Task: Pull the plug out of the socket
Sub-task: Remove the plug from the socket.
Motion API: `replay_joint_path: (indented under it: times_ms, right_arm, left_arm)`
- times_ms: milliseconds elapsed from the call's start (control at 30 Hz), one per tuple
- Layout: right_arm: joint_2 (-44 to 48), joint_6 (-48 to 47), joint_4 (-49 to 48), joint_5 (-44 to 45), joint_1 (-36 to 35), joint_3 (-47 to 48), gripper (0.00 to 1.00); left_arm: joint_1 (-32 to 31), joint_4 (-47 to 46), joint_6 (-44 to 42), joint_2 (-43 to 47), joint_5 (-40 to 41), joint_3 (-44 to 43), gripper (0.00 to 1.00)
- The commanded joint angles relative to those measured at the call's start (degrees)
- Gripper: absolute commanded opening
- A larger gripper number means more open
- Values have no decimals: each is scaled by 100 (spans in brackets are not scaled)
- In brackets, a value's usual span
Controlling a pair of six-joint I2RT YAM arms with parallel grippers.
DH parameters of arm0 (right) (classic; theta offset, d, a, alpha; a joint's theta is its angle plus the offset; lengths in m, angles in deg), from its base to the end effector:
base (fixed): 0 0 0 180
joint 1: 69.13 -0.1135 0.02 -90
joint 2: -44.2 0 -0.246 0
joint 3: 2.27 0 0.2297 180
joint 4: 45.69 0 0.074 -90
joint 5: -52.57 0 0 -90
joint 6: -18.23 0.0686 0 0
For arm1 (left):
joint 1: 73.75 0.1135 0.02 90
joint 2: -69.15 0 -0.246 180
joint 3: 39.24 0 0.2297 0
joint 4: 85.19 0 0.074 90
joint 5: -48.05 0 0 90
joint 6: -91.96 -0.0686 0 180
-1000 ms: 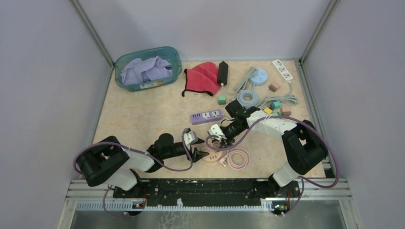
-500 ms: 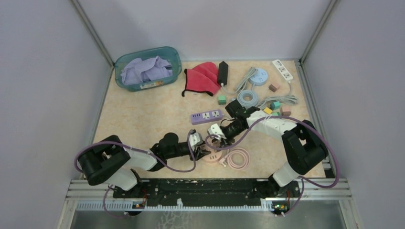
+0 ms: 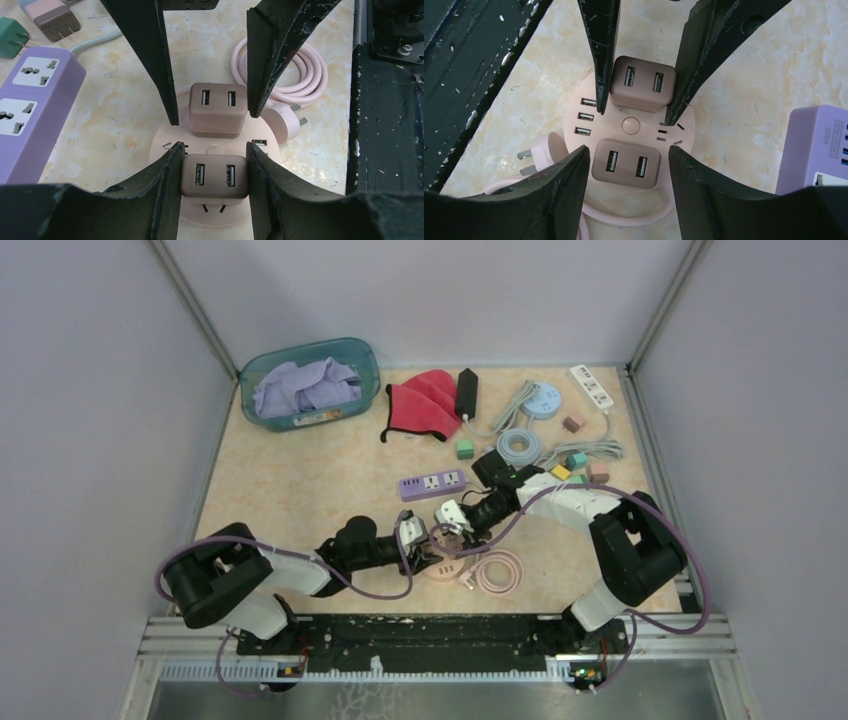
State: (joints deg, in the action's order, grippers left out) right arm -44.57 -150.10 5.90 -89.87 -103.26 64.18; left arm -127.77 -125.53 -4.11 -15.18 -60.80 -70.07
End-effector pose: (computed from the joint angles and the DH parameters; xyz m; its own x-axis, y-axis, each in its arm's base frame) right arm 0.1841 0.1905 0.1609 0.3522 -0.4825 -0.8020 -0.8849 -0.4508 -0.1174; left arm 0.1393 -0.2296 0.1420 -0.0325 0.2151 -0.9761 0.9595 0.2802 0.0298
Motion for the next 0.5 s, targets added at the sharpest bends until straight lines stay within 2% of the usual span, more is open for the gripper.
replay_joint_path:
  times_ms: [0,167,467]
  right_arm:
    - [141,32,-202,-94,-44,-33,60]
    - [160,61,-250,-102,-50,-57,53]
    - [146,542,-576,-588,-216,-35,17]
  left_arm:
    - [-30,285,-28,-119,23,-110,6]
    - [-32,318,-61,-77,69,-93,3]
    - [-35,302,-105,-80,96,-66,1]
